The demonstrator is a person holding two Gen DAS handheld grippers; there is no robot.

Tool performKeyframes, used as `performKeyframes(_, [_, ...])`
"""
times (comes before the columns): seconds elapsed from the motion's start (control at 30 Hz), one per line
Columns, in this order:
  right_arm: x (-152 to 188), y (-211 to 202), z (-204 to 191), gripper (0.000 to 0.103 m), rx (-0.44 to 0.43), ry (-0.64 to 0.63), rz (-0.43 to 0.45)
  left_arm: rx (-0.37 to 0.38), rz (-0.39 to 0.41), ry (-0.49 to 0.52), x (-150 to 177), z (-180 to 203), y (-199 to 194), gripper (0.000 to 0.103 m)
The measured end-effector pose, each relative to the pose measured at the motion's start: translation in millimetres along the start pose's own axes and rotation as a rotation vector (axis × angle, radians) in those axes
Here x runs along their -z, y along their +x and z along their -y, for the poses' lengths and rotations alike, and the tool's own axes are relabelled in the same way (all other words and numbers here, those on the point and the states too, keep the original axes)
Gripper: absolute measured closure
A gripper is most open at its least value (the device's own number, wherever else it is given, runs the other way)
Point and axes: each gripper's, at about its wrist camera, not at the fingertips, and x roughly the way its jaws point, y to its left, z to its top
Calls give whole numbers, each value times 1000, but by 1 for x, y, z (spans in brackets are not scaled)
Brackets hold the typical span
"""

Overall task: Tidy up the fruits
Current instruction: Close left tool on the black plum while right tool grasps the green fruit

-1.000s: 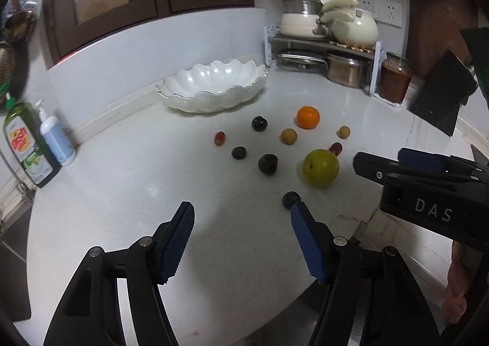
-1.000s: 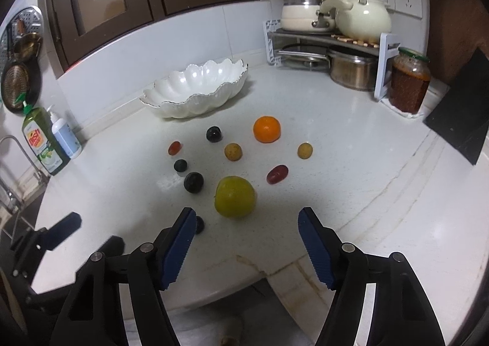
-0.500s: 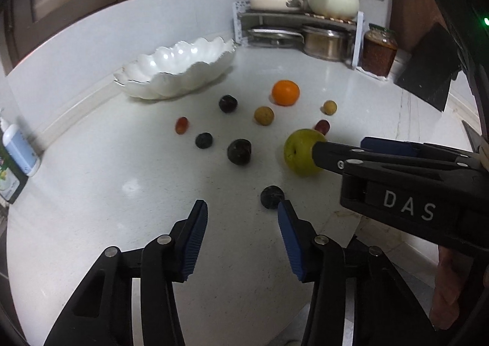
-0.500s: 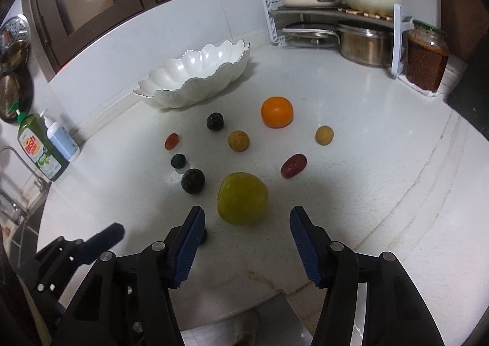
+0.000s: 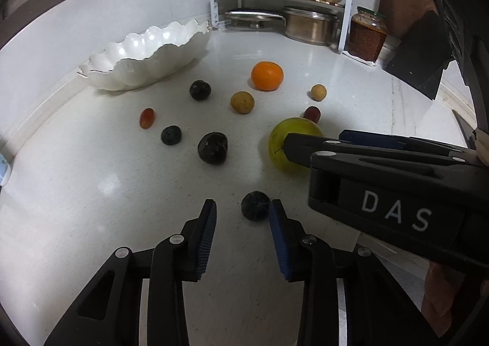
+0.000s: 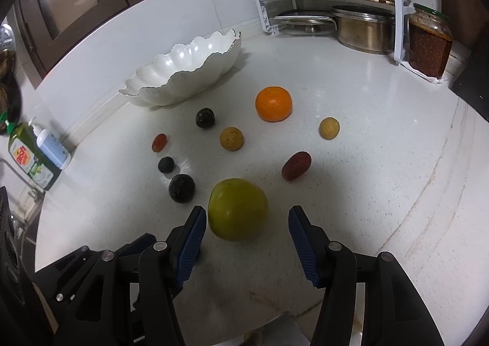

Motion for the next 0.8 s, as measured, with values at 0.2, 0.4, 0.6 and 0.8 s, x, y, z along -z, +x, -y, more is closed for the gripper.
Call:
performKeyframes(0.2, [-2, 9, -3, 49, 0, -1, -13, 23, -7, 16, -3, 3, 6, 72])
performKeyframes(0.4, [-2, 15, -4, 51, -6, -3, -28, 46, -12, 21, -5, 4, 10, 77])
performKeyframes(0.6, [-2, 17, -6, 57, -15, -17, -28, 66, -9, 6, -4, 4, 11, 81])
performKeyframes(0.8, [-1, 16, -7, 57, -6, -26, -24, 24, -4, -27, -1, -6, 4, 81])
